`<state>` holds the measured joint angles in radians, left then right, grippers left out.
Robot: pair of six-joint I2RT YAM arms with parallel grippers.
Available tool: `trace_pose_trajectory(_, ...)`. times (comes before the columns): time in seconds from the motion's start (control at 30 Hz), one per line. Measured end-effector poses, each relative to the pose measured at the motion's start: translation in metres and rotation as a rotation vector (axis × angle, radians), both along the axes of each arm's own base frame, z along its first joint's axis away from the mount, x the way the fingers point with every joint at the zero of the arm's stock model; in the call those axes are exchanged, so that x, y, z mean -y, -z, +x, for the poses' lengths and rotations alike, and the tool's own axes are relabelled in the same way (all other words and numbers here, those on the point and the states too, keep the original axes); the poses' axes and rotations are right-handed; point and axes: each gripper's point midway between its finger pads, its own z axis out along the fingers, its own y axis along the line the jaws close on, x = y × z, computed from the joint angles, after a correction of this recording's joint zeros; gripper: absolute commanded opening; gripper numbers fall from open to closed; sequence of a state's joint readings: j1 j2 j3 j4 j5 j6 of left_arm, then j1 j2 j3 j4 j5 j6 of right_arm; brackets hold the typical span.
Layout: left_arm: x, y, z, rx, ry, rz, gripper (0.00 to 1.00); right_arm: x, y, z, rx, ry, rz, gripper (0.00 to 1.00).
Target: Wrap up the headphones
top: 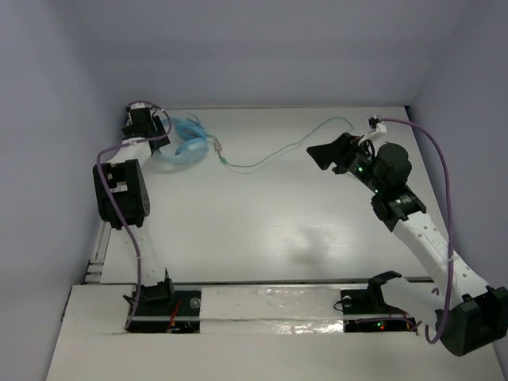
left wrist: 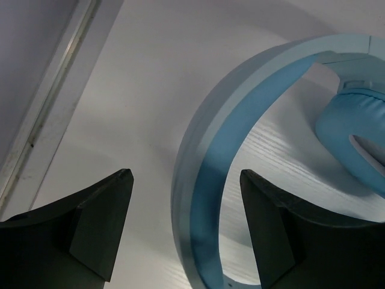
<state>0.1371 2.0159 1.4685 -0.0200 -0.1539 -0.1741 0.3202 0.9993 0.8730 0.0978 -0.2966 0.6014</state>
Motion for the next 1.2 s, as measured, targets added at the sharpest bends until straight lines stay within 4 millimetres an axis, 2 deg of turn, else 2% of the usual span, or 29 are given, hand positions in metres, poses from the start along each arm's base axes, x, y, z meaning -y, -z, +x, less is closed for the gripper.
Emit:
trace_pose_trajectory(0.13,0.002,0.013,0.008,-0.016,0.024,-0.009,0.64,-0.004,0.005,0.002,-0.013,-0.008,-0.006,0.76)
trace_pose_trajectory(0.3,0.006,0.035,0.007,-0.055,0.04,-0.026,0.53,-0.006,0.013,0.006,-0.034,-0.007,-0.016,0.73)
trace_pose_trajectory(0.37,0.007,0.039,0.007,-0.062,0.044,-0.033,0.41,-0.008,0.014,0.006,-0.037,-0.012,-0.018,0.71)
trace_pose_trajectory(0.4,0.007,0.04,0.007,-0.063,0.045,-0.031,0.31,-0.008,0.015,0.006,-0.037,-0.011,-0.018,0.71)
trace_pose_trajectory(0.43,0.007,0.04,0.008,-0.061,0.046,-0.032,0.07,-0.008,0.015,0.006,-0.036,-0.01,-0.019,0.7)
trace_pose_trajectory(0.47,0.007,0.039,0.009,-0.056,0.043,-0.036,0.0,-0.008,0.015,0.006,-0.035,-0.009,-0.02,0.7)
trace_pose_trajectory(0.6,0.008,0.036,0.011,-0.047,0.063,-0.036,0.0,-0.009,0.016,0.007,-0.036,-0.008,-0.025,0.65)
trace_pose_trajectory(0.67,0.011,0.034,0.014,-0.036,0.072,-0.046,0.0,-0.011,0.017,0.008,-0.038,-0.009,-0.029,0.54)
trace_pose_trajectory(0.7,0.013,0.033,0.013,-0.031,0.08,-0.056,0.0,-0.012,0.018,0.009,-0.04,-0.009,-0.033,0.45)
trace_pose_trajectory(0.73,0.018,0.031,0.012,-0.025,0.088,-0.072,0.0,-0.014,0.019,0.01,-0.041,-0.013,-0.036,0.19)
trace_pose_trajectory(0.77,0.022,0.028,0.009,-0.02,0.095,-0.085,0.0,-0.016,0.02,0.013,-0.037,-0.015,-0.043,0.06)
trace_pose_trajectory(0.8,0.027,0.024,0.005,-0.017,0.102,-0.101,0.0,-0.019,0.02,0.015,-0.041,-0.019,-0.042,0.0)
trace_pose_trajectory(0.9,0.049,-0.006,-0.011,0.005,0.136,-0.125,0.0,-0.035,0.027,0.025,-0.039,-0.045,-0.063,0.0)
trace_pose_trajectory(0.97,0.073,-0.04,-0.019,0.044,0.185,-0.126,0.0,-0.046,0.037,0.027,-0.036,-0.07,-0.098,0.0)
trace_pose_trajectory(1.07,0.117,-0.106,-0.034,0.148,0.289,-0.146,0.0,-0.054,0.05,0.032,-0.002,-0.109,-0.184,0.04)
trace_pose_trajectory(1.1,0.133,-0.128,-0.042,0.184,0.334,-0.165,0.0,-0.056,0.054,0.033,0.015,-0.127,-0.215,0.1)
trace_pose_trajectory(1.13,0.146,-0.148,-0.05,0.218,0.377,-0.186,0.0,-0.057,0.057,0.033,0.035,-0.149,-0.246,0.26)
trace_pose_trajectory(1.2,0.162,-0.183,-0.065,0.266,0.443,-0.229,0.0,-0.061,0.064,0.034,0.063,-0.195,-0.3,0.46)
